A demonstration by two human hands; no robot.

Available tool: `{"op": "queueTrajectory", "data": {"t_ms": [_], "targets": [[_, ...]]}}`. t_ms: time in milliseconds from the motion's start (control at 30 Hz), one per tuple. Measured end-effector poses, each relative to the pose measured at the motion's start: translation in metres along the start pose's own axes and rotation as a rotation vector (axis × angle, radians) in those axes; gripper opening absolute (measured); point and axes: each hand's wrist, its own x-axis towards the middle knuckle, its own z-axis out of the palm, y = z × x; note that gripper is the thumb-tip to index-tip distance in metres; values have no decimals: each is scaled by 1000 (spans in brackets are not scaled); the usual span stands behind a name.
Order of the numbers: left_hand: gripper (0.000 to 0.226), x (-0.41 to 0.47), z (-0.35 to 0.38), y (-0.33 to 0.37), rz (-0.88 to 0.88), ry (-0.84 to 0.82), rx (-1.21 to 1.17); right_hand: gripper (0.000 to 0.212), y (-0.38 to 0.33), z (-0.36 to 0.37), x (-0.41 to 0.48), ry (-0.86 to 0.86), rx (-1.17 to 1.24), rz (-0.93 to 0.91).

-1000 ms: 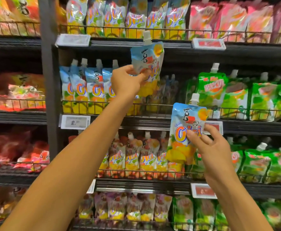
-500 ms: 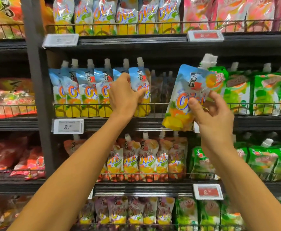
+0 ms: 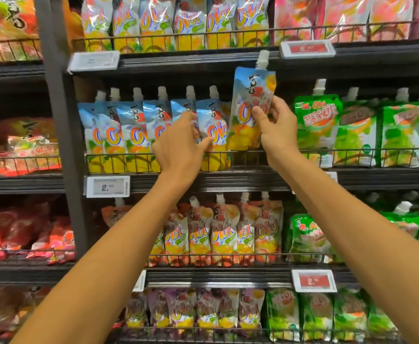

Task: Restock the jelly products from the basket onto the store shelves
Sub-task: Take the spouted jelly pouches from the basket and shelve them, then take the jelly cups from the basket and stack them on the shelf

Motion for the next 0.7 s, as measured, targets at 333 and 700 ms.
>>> {"op": "queueTrajectory", "data": {"t_ms": [333, 700], "targets": [[19, -25, -8, -9, -66, -21, -76, 26, -1, 10, 9, -167, -216, 189], [6, -68, -9, 2, -122, -154, -223, 24, -7, 9, 5, -290, -567, 300]]}}
